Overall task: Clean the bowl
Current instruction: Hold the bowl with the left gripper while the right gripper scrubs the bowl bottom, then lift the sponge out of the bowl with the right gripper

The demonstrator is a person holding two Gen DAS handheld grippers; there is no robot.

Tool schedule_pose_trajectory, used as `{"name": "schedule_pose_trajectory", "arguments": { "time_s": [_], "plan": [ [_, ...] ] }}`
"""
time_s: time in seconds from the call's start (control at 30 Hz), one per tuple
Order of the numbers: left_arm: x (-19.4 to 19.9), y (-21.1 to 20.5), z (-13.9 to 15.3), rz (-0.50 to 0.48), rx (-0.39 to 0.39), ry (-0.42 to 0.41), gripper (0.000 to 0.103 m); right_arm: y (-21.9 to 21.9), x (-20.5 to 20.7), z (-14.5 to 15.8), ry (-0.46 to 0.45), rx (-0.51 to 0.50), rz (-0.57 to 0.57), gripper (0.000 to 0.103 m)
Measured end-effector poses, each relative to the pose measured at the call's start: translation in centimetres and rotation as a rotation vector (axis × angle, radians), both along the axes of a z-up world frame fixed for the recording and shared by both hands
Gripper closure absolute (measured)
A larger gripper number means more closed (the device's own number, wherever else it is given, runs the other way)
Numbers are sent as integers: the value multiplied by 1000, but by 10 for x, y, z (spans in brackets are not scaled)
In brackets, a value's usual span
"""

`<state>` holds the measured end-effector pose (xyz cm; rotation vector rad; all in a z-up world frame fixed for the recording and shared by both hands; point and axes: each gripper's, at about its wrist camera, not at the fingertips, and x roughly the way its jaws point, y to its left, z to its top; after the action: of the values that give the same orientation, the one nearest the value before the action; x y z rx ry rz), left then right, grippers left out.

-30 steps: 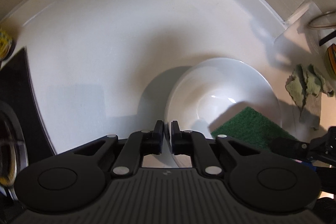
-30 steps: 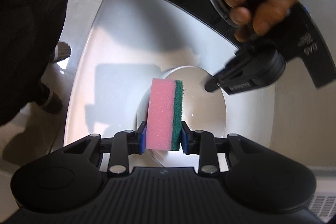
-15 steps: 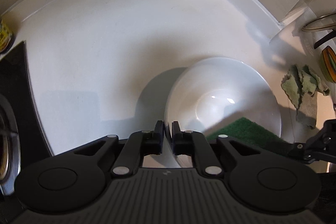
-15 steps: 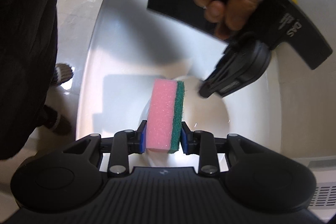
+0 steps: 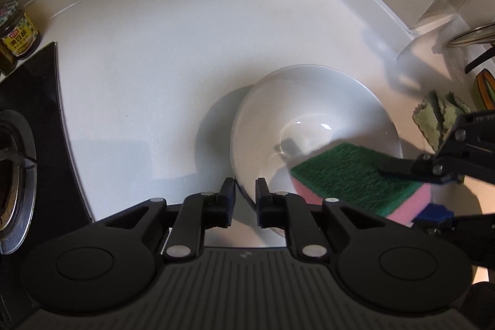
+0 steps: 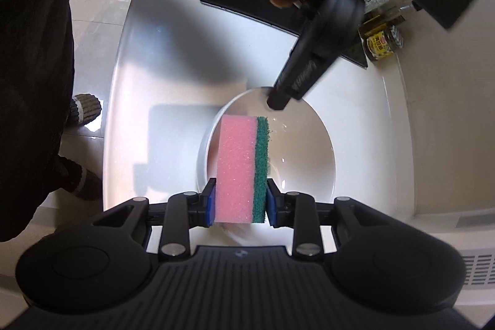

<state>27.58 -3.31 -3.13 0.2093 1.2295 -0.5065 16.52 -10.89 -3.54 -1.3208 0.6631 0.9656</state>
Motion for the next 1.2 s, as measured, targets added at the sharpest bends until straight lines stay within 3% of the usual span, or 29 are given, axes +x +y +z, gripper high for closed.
{"name": "schedule_pose_trajectory", "arguments": {
  "time_s": [0.3,0.5,0.6,0.7,0.87,0.93,1.03,1.13,1.2],
  "plan": [
    [12,-4,-2,-62,7,-38,96,-6,12,15,98,33,-96,77],
    [9,5,-1,-52,-19,-33,95,-9,31,2,-12,-68,-167,77],
    [8,7,-1,-34,-18,-38,95,-2,35,1,-43,-5,-168,77],
    [10,9,-1,-24,-21,-35,95,-2,31,13,55,101,-155,76],
    [10,9,-3,-26,-25,-42,94,-19,19,27,80,81,-188,77],
    [11,9,-5,-28,-31,-41,93,-30,20,39,65,146,-272,77],
    [13,6,-8,-50,-25,-46,93,-65,31,75,22,409,-567,77],
    [13,2,-11,-102,-6,-66,93,-106,39,95,30,595,-809,77],
    [12,0,-11,-136,0,-79,93,-132,45,96,76,663,-968,77]
  ]
}}
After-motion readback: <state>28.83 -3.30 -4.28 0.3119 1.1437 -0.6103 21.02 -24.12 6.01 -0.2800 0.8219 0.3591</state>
